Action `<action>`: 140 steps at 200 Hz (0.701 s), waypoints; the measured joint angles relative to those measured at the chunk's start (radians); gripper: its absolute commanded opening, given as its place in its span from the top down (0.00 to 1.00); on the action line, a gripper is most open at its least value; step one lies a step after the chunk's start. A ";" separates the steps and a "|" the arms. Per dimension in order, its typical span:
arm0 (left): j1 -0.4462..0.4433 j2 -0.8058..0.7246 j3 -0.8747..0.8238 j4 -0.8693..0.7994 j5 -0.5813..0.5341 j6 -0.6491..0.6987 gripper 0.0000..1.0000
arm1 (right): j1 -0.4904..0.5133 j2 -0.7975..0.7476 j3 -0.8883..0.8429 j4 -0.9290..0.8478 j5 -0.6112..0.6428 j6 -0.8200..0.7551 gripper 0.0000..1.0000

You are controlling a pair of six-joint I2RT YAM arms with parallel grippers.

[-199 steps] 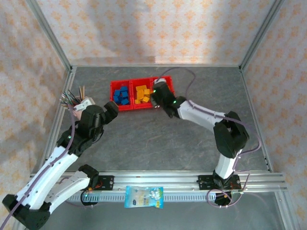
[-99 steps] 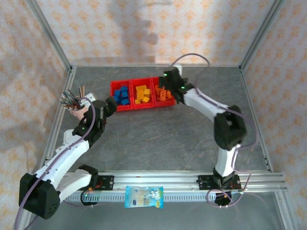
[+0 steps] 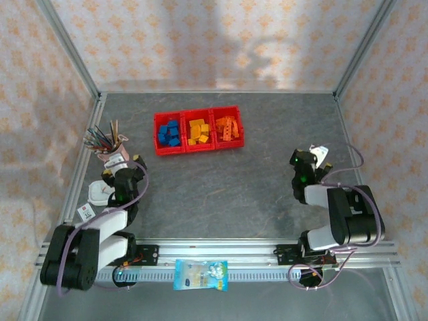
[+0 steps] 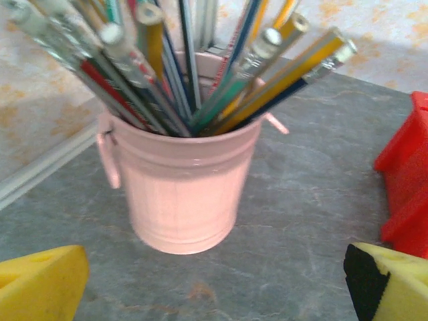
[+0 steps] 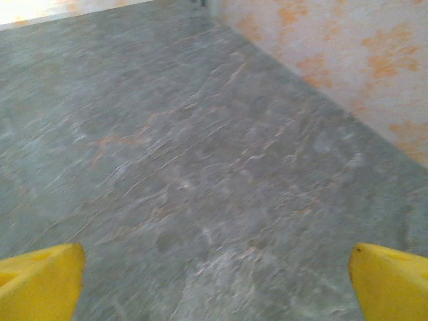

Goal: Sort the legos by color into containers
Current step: Reset both arms

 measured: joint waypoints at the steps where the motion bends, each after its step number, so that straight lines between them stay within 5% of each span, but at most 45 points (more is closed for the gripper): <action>1: 0.000 0.005 0.000 0.007 0.002 0.002 0.01 | -0.001 0.001 -0.006 0.013 -0.011 -0.003 0.00; 31: 0.000 0.152 0.020 0.180 0.076 0.076 0.01 | -0.002 0.062 -0.076 0.307 -0.180 -0.058 0.00; 76: 0.009 0.346 0.021 0.490 0.104 0.146 0.01 | -0.006 0.084 -0.091 0.447 -0.261 -0.080 0.00; 140: 0.013 0.375 0.045 0.511 0.099 0.146 0.00 | -0.009 0.085 -0.091 0.482 -0.288 -0.083 0.00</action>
